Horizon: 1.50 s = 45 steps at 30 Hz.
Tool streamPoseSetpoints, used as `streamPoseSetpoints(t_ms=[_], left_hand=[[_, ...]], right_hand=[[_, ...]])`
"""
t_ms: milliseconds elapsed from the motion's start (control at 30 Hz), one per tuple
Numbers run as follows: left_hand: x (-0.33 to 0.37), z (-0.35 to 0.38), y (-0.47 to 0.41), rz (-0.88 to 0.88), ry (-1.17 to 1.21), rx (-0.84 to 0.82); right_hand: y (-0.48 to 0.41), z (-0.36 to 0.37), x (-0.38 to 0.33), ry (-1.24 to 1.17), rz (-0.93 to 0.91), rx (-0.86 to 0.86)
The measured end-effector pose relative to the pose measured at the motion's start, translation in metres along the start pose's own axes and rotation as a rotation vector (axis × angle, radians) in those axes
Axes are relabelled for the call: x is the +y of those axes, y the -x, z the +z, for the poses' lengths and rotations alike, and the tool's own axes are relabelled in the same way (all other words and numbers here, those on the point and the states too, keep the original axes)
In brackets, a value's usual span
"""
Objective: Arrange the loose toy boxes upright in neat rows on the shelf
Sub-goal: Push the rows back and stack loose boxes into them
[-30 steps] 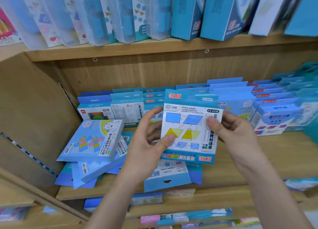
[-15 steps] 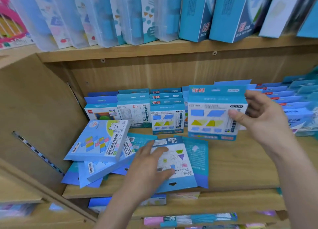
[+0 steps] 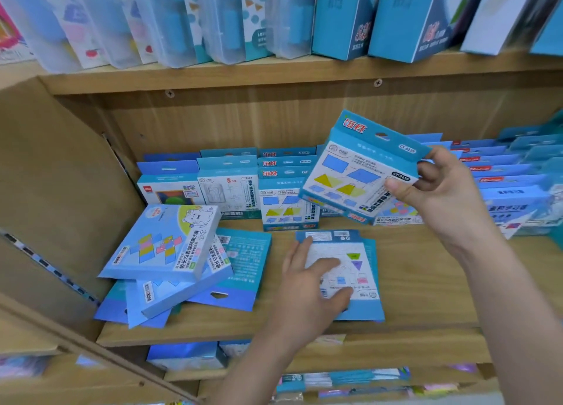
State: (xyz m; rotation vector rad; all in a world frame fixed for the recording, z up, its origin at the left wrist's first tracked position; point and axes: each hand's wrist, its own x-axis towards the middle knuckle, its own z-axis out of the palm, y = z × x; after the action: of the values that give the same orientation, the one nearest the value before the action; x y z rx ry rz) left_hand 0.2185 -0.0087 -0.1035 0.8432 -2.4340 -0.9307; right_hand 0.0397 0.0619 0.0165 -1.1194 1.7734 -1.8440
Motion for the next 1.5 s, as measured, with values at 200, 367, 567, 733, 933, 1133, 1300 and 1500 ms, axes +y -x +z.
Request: streamPoseSetpoints(t_ms=[200,367,567,733,933,1133,1300,1500], left_hand=[[0.045,0.04,-0.016,0.074,0.008,-0.037],[0.051,0.048,-0.021,0.206,-0.045,-0.112],[-0.008,-0.042,-0.016,0.007,-0.486,0.104],[-0.044,-0.072,-0.054,-0.157,-0.807,-0.116],[-0.052,-0.067,-0.046,-0.104,-0.776,-0.134],[-0.051,-0.071,-0.043,-0.156,-0.493,0.117],[-0.04,-0.07,-0.062,-0.2,-0.123,0.283],[-0.047,-0.067,-0.07,-0.194,-0.075,0.322]], right_hand=[[-0.013,0.015,-0.003,0.107,-0.039,-0.108],[-0.024,0.045,0.016,0.309,-0.058,-0.228],[-0.032,0.053,0.047,0.373,-0.012,-0.243],[-0.031,0.067,0.064,0.405,0.014,-0.234],[-0.037,0.077,0.074,0.365,0.086,-0.222],[-0.036,0.084,0.071,0.355,0.157,-0.268],[-0.025,0.091,0.07,0.52,0.211,-0.214],[-0.021,0.105,0.072,0.505,0.224,-0.255]])
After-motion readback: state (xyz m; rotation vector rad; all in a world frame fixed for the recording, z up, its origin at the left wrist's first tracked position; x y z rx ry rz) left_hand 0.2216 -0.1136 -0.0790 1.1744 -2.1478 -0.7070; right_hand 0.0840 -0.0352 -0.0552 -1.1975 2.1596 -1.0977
